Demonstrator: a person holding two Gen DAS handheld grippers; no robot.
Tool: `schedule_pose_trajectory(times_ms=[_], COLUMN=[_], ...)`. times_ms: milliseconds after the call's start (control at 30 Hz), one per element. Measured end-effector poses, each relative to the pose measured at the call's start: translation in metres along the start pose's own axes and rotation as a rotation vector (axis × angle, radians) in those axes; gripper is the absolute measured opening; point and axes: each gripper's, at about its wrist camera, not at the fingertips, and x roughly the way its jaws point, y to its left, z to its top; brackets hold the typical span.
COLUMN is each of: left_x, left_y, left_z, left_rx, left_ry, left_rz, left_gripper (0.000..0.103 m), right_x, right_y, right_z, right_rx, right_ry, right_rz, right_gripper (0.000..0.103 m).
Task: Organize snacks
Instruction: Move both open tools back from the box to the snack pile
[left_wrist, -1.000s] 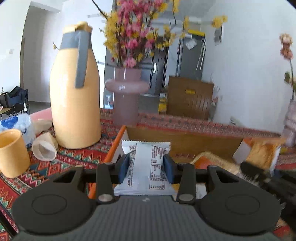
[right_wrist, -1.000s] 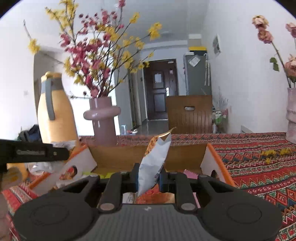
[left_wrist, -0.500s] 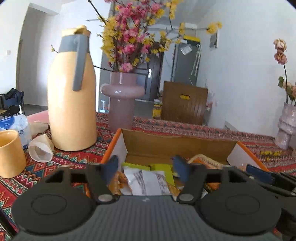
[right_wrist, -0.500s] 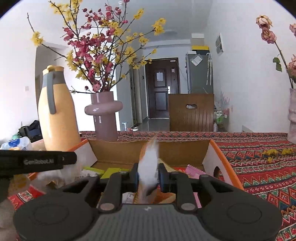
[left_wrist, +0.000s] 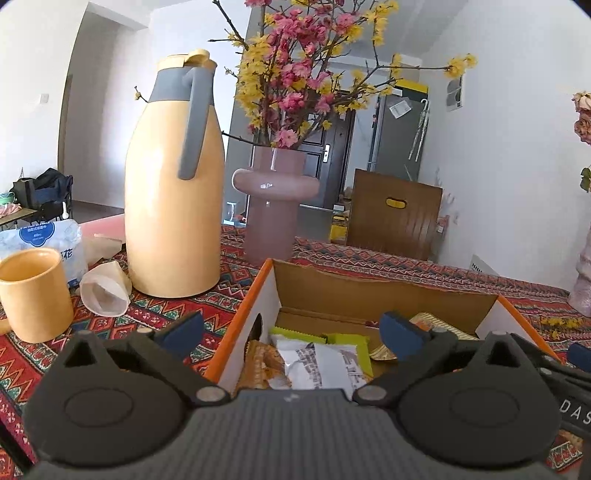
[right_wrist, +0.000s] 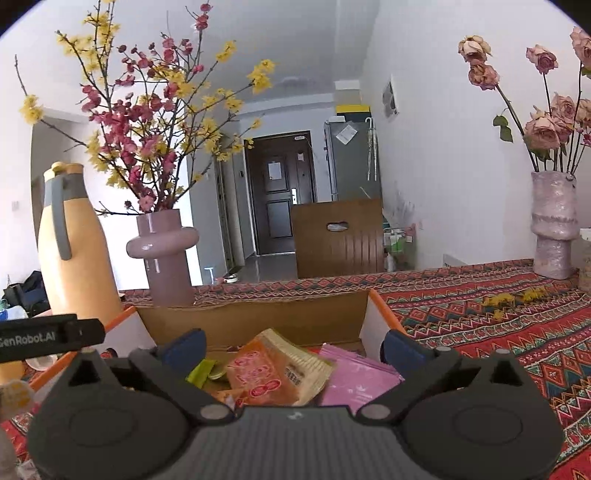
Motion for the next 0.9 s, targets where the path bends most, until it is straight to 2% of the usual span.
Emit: schedule_pose_trajectory(times_ms=[300,467,633,900], left_x=[-0.009,-0.034,-0.051,-0.075], left_y=[0.0,0.008,0.022,0.051], left_z=[0.006,0.012,0.009,-0.016], left_rx=[-0.004,-0.008,-0.011,0.03], left_ry=[0.009,0.017,0.106,0.163], left_rz=[0.017,-0.025,-0.101,-0.103], left_gripper=[0.103,0.103,0.103,0.103], right_x=[0.002,-0.012,-0.04,-0.083], right_y=[0.0,0.004,0.011,0.013], right_z=[0.002,0.009,0.008,-0.008], right_rx=[0.003,-0.003,-0.038,-0.028], right_ry=[0.009,0.045,0.085,0.158], right_rz=[-0.004,0.015,0.048,0.082], right_gripper=[0.103,0.103,0.103,0.103])
